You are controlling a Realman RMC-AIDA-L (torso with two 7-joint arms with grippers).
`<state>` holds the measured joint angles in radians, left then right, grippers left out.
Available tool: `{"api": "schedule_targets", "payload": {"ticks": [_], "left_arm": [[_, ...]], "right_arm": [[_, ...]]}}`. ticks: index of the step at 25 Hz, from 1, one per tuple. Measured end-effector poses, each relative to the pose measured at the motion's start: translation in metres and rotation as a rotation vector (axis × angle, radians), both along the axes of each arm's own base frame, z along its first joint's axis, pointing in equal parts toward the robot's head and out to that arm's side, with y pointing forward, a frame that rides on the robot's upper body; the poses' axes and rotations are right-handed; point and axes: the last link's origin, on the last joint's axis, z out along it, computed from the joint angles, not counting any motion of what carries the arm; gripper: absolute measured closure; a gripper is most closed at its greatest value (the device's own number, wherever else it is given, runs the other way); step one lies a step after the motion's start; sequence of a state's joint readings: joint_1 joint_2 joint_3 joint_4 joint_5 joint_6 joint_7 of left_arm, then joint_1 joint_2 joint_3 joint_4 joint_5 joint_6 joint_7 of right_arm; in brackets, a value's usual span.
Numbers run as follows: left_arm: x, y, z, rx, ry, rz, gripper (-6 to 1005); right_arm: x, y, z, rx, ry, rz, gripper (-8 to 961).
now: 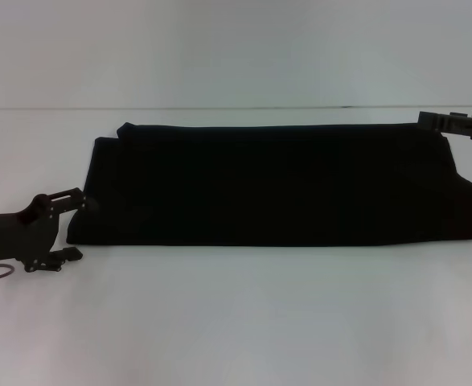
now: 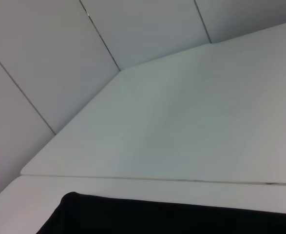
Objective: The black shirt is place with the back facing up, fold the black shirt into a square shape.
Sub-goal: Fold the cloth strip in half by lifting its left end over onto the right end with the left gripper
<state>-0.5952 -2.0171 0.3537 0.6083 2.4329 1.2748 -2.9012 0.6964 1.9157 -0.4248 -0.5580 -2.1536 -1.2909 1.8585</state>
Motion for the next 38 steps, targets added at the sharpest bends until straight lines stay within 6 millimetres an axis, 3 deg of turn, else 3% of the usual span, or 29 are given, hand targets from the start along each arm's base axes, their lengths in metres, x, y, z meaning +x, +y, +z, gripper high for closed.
{"api": "schedule_targets", "payload": {"ticks": [21, 38], "left_arm": [[-0.003, 0.006, 0.0, 0.032, 0.04, 0.007, 119], [0.005, 0.015, -0.005, 0.031, 0.05, -0.028, 137]], "right_arm": [[0.0, 0.0, 0.001, 0.004, 0.004, -0.002, 13], [0.002, -0.002, 0.002, 0.008, 0.008, -0.004, 13]]}}
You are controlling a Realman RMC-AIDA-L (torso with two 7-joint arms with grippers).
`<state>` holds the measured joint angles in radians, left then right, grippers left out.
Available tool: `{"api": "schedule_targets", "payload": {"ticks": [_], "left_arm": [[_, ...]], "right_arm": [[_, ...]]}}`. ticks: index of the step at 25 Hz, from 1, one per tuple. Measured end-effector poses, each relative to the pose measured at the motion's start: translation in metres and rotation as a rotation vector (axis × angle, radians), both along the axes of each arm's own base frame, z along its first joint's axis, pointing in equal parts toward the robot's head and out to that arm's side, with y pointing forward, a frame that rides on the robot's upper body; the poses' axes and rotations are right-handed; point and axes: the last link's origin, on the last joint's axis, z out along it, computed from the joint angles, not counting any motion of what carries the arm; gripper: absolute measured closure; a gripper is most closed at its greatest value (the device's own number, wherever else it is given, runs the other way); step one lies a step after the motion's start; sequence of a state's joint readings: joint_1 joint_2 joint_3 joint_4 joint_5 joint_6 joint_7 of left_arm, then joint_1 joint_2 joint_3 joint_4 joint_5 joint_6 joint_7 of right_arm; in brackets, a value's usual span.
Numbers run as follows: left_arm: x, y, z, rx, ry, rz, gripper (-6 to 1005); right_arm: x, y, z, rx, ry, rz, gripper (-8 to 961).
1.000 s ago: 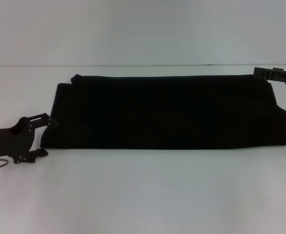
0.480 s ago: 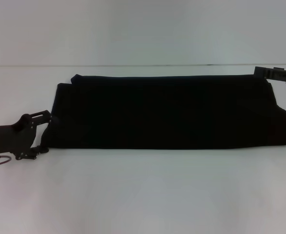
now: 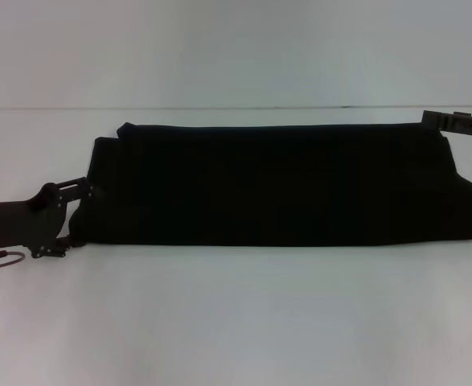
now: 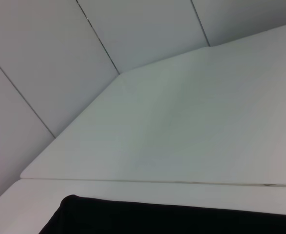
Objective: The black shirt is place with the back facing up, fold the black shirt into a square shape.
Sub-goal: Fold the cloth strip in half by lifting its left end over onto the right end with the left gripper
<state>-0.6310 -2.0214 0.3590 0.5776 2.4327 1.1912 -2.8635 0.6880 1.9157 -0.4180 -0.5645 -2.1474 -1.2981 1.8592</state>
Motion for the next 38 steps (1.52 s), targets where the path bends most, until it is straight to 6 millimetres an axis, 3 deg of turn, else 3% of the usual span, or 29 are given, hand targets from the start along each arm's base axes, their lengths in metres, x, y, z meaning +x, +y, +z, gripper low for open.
{"api": "schedule_targets", "payload": {"ticks": [21, 38], "left_arm": [[0.006, -0.014, 0.003, -0.099, -0.034, -0.051, 160], [0.0, -0.006, -0.001, -0.057, 0.004, -0.023, 179]], "right_arm": [[0.001, 0.0, 0.001, 0.004, -0.001, -0.005, 12], [0.002, 0.0, 0.0, 0.003, 0.002, -0.01, 13]]}}
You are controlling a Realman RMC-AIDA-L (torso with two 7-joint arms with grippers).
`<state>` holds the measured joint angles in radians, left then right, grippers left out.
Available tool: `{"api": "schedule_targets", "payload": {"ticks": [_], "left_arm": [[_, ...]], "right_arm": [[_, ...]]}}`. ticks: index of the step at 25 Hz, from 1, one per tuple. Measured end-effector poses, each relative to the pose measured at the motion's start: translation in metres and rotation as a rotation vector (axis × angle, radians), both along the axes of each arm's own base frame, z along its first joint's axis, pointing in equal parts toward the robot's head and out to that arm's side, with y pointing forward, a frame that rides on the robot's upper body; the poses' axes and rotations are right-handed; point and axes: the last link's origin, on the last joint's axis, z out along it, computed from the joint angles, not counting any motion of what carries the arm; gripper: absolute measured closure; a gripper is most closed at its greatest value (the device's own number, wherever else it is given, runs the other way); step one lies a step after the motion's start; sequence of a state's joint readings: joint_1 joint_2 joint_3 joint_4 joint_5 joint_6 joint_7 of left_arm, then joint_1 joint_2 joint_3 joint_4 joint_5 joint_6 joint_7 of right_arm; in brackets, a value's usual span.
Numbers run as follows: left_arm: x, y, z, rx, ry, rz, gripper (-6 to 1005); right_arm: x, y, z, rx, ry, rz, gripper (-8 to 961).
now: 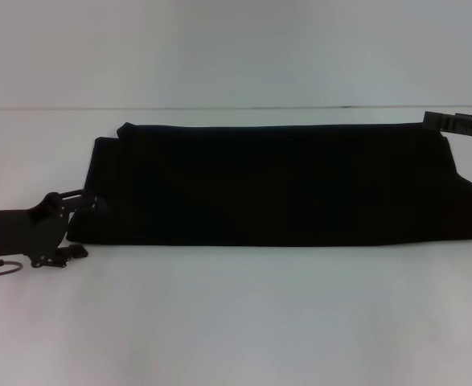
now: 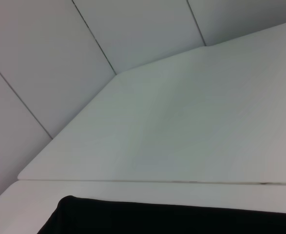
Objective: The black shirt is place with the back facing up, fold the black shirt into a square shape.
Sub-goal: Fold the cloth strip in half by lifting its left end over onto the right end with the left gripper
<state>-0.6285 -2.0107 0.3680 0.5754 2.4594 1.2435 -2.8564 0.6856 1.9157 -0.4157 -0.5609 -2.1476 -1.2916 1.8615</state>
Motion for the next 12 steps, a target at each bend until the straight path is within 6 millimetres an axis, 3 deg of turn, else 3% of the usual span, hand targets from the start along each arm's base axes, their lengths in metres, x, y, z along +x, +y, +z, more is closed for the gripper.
{"api": "schedule_targets", "payload": {"ticks": [12], "left_arm": [[-0.0005, 0.0068, -0.0012, 0.02, 0.034, 0.002, 192]], "right_arm": [[-0.0008, 0.0003, 0.0015, 0.001, 0.005, -0.002, 13]]}}
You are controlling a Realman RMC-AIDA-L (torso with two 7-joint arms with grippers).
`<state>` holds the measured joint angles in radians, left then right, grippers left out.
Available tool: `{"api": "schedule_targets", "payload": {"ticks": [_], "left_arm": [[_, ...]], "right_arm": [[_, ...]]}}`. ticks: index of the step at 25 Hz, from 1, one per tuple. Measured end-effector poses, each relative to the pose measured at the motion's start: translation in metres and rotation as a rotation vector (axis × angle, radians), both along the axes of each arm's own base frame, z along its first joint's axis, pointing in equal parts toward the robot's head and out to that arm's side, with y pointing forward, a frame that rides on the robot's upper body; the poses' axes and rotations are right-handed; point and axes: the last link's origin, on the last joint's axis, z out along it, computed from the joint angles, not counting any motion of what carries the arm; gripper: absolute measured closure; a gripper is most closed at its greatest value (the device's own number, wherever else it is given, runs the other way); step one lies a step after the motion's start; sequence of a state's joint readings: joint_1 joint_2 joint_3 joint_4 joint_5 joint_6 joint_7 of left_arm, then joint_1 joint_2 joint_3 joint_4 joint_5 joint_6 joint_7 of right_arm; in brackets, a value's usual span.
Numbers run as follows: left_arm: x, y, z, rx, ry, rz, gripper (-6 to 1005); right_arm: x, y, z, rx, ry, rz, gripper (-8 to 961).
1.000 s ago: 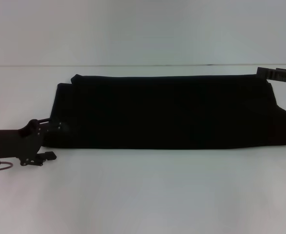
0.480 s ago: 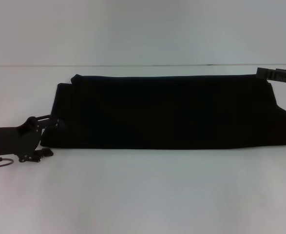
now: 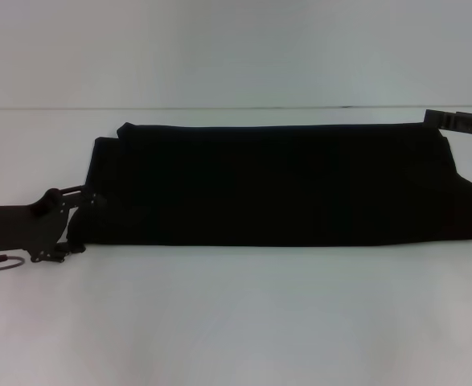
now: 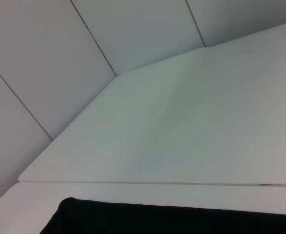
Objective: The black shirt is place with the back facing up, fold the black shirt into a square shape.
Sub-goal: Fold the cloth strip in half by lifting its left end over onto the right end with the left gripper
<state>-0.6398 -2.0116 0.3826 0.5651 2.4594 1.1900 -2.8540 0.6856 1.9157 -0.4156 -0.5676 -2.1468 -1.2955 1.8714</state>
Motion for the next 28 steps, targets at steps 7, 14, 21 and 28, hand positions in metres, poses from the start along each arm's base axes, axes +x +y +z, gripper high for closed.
{"api": "schedule_targets", "payload": {"ticks": [7, 14, 21, 28], "left_arm": [[0.004, 0.007, 0.001, 0.003, 0.02, -0.018, 200], [0.005, 0.01, 0.002, 0.008, 0.046, -0.032, 207], [0.007, 0.012, 0.001, 0.002, 0.057, -0.046, 215], [0.006, 0.011, 0.002, 0.019, 0.06, -0.068, 223]], "right_arm": [[0.0, 0.0, 0.0, -0.002, 0.004, 0.0, 13], [0.0, 0.0, 0.0, -0.002, 0.004, -0.001, 12], [0.0, 0.0, 0.001, -0.001, 0.003, -0.001, 13], [-0.001, 0.001, 0.001, 0.0, 0.001, 0.002, 13]]}}
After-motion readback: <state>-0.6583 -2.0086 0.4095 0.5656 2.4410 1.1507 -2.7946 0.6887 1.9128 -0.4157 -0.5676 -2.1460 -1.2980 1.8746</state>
